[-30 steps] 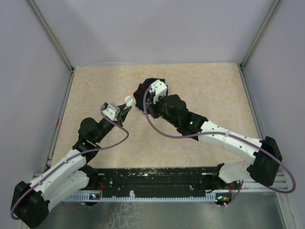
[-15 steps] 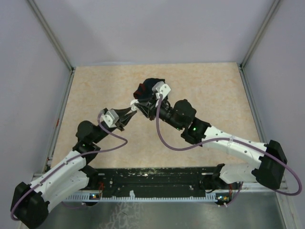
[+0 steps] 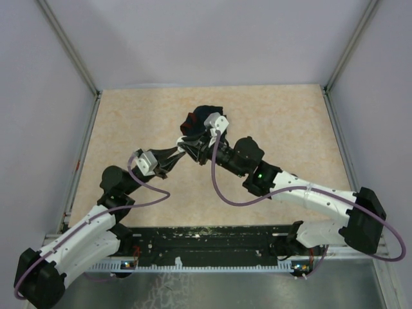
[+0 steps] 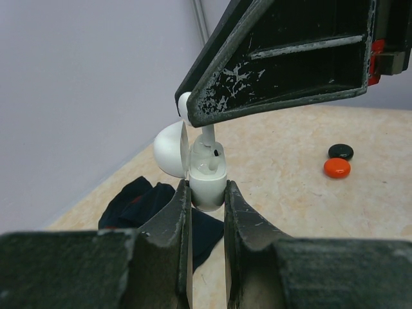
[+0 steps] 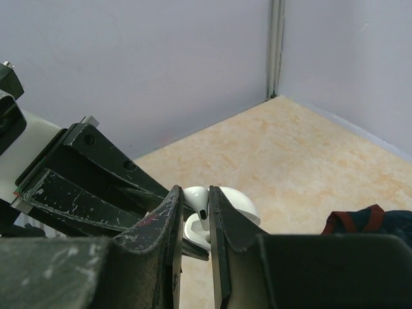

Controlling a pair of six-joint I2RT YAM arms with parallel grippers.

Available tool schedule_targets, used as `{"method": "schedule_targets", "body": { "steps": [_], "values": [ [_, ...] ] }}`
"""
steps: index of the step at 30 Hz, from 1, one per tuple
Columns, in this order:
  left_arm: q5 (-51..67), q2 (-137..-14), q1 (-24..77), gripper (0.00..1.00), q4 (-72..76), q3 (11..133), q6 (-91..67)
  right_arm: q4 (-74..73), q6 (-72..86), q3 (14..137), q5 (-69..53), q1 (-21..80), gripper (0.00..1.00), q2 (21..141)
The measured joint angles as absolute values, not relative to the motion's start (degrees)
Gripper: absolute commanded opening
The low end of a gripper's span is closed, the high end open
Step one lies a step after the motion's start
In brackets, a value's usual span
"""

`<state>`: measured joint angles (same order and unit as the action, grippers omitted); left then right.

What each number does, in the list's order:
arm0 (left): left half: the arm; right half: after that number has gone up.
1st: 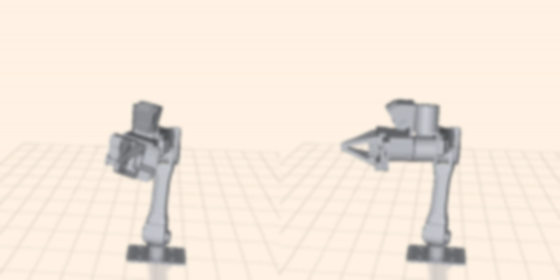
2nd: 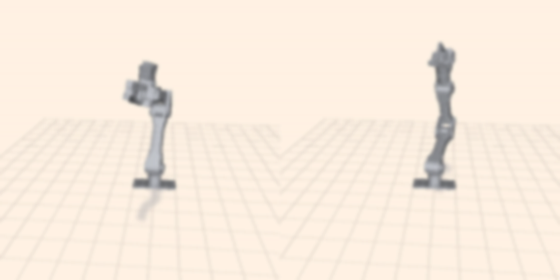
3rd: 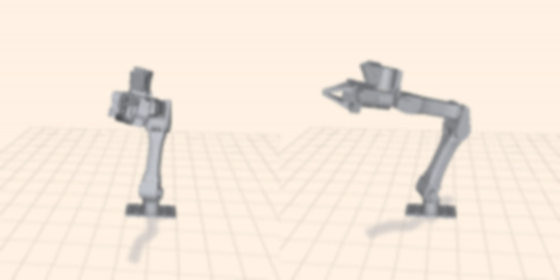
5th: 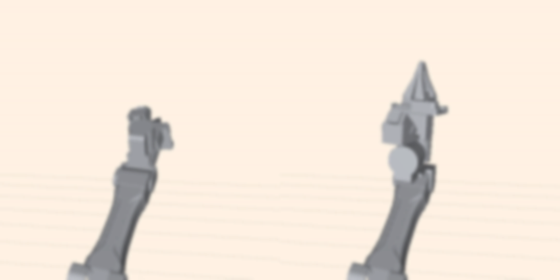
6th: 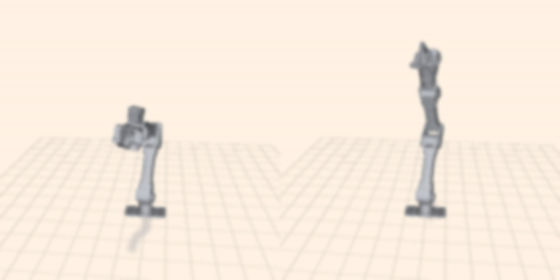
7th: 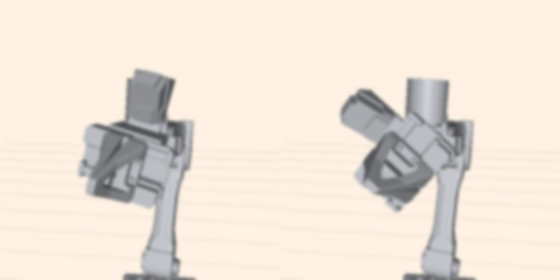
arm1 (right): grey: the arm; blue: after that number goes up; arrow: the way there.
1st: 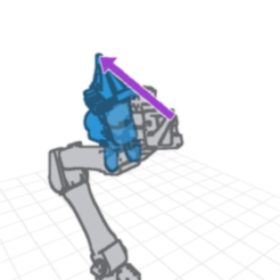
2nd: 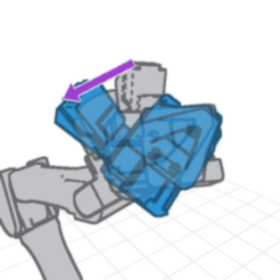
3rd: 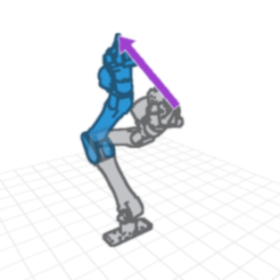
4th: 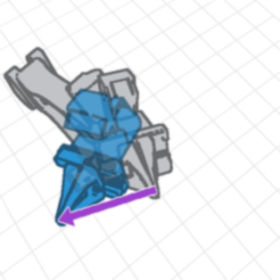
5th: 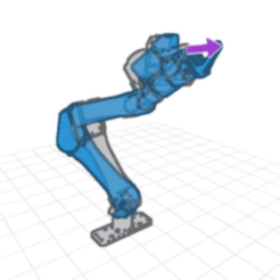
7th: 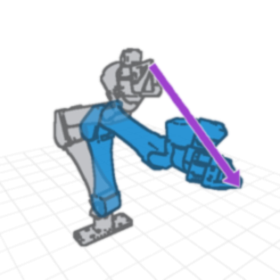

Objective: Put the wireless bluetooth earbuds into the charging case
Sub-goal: Place the earbud in the charging case.

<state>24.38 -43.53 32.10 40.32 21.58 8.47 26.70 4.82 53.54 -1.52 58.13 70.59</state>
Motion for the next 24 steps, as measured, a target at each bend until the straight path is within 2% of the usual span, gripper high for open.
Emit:
{"method": "schedule_targets", "body": {
  "steps": [24],
  "values": [
    [24.49,-43.33,32.1,0.0,40.97,20.88,7.31,26.65,5.26,52.01,-1.54,58.41,0.11,71.0]
  ]
}}
